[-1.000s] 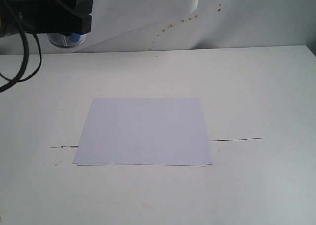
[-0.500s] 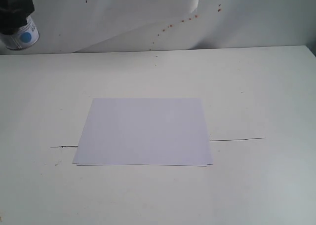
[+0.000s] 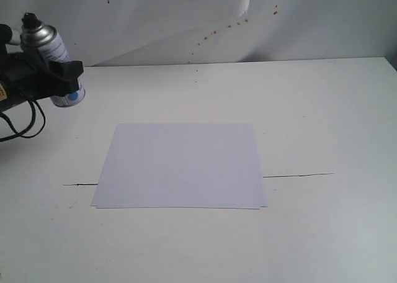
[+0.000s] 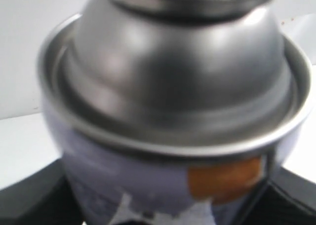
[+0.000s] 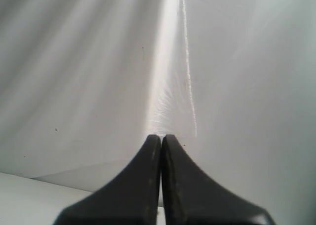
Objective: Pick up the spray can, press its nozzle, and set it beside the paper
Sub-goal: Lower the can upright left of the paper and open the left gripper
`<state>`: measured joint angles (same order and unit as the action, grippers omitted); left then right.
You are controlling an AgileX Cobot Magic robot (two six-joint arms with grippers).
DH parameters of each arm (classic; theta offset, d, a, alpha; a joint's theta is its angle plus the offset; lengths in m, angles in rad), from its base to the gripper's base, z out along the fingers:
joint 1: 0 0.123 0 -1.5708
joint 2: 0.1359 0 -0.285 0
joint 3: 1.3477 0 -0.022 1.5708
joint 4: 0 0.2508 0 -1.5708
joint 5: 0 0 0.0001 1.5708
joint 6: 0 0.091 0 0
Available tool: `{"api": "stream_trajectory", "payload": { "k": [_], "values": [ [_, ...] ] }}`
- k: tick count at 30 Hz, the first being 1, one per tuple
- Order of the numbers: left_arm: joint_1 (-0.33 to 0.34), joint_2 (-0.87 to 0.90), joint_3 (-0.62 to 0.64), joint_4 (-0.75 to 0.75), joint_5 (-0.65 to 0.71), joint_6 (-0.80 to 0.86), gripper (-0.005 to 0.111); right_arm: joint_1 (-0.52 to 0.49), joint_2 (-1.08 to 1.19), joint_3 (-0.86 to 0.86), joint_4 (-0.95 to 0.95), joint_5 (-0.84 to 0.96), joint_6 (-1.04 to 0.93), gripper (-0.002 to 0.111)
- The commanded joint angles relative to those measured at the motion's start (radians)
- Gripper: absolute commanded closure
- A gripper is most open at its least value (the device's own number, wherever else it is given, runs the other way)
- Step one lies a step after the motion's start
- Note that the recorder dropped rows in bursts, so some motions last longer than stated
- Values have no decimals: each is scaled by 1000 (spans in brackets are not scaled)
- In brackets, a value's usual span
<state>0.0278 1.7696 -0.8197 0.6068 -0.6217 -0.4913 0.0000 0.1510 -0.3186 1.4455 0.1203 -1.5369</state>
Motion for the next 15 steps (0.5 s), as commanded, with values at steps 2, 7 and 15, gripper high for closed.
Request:
{"api": "stream_trajectory", "payload": {
  "k": [2,7,15],
  "values": [
    [2,81,-6,-57,-147,80,107,1,-6,3,5,-4,0,108],
    [2,159,-6,-129,-172,113,107,1,-6,3,5,-4,0,108],
    [2,250,-21,-133,-196,160,107,1,-6,3,5,-4,2,108]
  ]
}}
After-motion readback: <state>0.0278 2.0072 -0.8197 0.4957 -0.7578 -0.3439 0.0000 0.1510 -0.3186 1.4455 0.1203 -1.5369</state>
